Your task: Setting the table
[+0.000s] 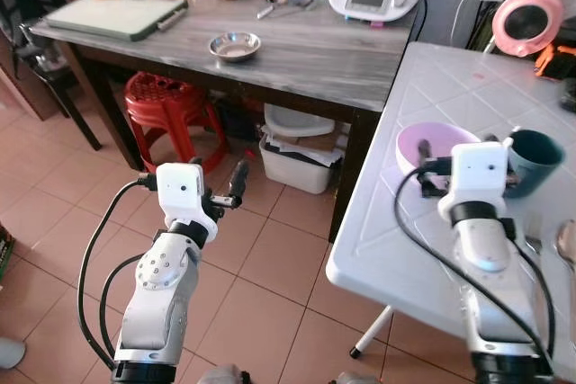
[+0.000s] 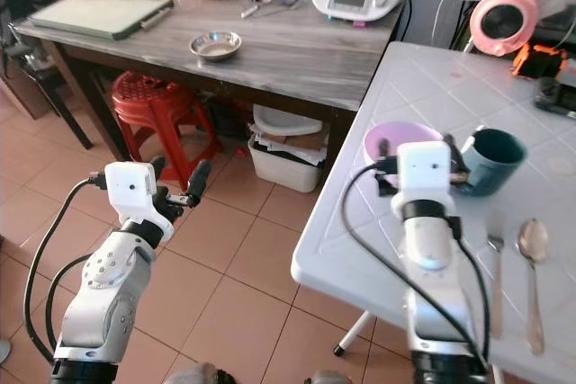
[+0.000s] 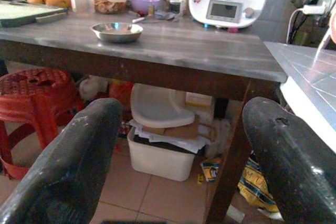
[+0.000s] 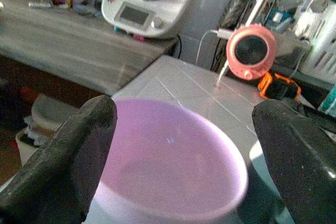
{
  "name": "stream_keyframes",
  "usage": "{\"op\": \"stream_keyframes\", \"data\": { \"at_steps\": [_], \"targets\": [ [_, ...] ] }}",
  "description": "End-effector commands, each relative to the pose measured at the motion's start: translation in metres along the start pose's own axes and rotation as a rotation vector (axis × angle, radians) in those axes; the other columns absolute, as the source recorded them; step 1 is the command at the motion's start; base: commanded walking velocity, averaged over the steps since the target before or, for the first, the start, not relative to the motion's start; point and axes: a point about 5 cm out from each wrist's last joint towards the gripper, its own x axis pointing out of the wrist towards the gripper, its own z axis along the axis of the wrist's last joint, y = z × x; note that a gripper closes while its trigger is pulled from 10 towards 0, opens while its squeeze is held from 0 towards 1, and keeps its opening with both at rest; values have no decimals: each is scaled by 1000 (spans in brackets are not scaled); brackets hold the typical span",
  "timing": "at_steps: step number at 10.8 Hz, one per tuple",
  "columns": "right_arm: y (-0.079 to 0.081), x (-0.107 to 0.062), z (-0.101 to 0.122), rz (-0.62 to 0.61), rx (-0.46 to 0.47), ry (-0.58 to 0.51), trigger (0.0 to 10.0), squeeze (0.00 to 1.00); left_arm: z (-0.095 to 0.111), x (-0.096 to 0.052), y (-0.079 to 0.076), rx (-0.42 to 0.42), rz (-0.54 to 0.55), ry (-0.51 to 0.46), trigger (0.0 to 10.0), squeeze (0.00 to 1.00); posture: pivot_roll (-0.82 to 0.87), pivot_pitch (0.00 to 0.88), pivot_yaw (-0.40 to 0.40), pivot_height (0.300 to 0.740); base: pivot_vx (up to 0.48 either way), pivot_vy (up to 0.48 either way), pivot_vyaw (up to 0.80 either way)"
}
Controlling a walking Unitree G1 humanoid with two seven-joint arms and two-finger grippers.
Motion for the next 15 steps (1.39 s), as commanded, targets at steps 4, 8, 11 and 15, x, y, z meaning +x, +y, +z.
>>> {"op": "stream_keyframes", "data": {
  "at_steps": [4, 8, 11, 15],
  "targets": [
    [1, 18, 4, 172, -2, 31, 10000, 0, -3, -3, 4, 16, 7, 51, 10000, 0, -59, 0, 47, 740, 0, 0, 0],
    [9, 29, 0, 325, -3, 98, 10000, 1000, -6, -9, 3, 20, -2, 101, 10000, 0, -49, 0, 43, 740, 0, 0, 0],
    [3, 46, 1, 384, -66, 138, 10000, 0, -8, -10, 1, 26, -18, 129, 10000, 0, -41, 5, 42, 740, 0, 0, 0],
    [-2, 50, -5, 476, -80, 240, 10000, 0, -12, -8, -5, 21, -47, 168, 10000, 0, -58, 2, 31, 740, 0, 0, 0]
  ]
}}
